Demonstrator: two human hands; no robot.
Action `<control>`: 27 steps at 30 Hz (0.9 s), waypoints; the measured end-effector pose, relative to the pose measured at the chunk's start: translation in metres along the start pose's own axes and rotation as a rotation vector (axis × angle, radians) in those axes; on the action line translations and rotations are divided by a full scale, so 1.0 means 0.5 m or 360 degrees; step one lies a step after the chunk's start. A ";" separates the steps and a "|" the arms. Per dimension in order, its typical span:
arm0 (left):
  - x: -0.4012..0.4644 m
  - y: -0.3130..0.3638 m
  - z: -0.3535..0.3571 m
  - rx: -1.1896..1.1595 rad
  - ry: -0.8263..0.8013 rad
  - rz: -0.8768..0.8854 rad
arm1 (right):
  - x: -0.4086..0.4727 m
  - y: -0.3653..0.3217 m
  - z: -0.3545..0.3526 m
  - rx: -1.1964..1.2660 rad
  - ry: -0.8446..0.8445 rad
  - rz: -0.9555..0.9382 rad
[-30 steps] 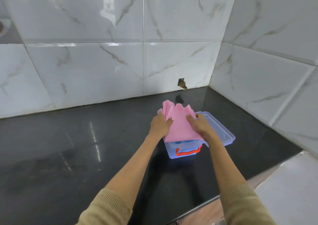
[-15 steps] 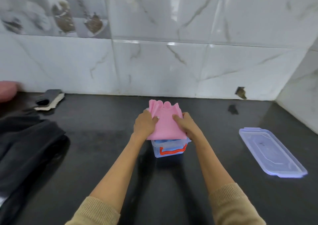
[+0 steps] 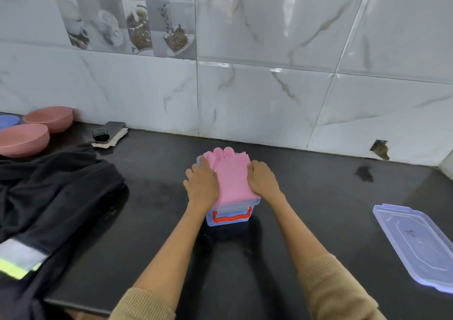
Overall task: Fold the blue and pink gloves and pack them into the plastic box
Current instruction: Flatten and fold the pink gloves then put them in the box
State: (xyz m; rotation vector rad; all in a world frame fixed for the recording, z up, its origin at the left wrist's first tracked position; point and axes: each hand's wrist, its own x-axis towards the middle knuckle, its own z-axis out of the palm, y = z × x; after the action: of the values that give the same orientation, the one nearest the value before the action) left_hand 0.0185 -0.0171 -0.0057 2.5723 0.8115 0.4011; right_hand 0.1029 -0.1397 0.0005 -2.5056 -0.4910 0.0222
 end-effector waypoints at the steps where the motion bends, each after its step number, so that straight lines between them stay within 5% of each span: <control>1: 0.001 0.000 0.001 -0.0069 0.0043 -0.0011 | -0.001 0.002 0.006 0.0004 0.0011 -0.0003; 7: 0.010 -0.005 0.004 -0.0359 0.0089 -0.0046 | -0.006 -0.003 0.018 -0.0222 0.0004 -0.0079; 15: 0.014 -0.016 0.004 -0.0315 0.0050 -0.0081 | 0.001 -0.010 0.031 -0.0578 -0.0457 0.0060; 19: 0.013 -0.006 0.004 -0.0274 0.0007 -0.0128 | -0.009 -0.035 0.028 -0.0906 -0.0364 0.0063; 22: 0.008 0.006 0.004 0.0028 0.0113 -0.0115 | -0.025 -0.056 0.035 -0.0913 -0.0006 0.0027; 25: 0.006 0.013 0.010 0.0319 0.0240 0.0209 | -0.023 -0.084 0.037 -0.0813 0.0353 -0.0357; 27: 0.009 0.014 0.019 0.0452 0.0194 0.0425 | -0.010 -0.089 0.038 -0.0728 0.0266 -0.0736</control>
State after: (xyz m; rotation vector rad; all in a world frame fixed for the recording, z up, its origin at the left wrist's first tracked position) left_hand 0.0290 -0.0226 -0.0102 2.9597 0.6010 0.5625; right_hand 0.0806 -0.0973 0.0086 -2.7243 -1.0919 -0.5269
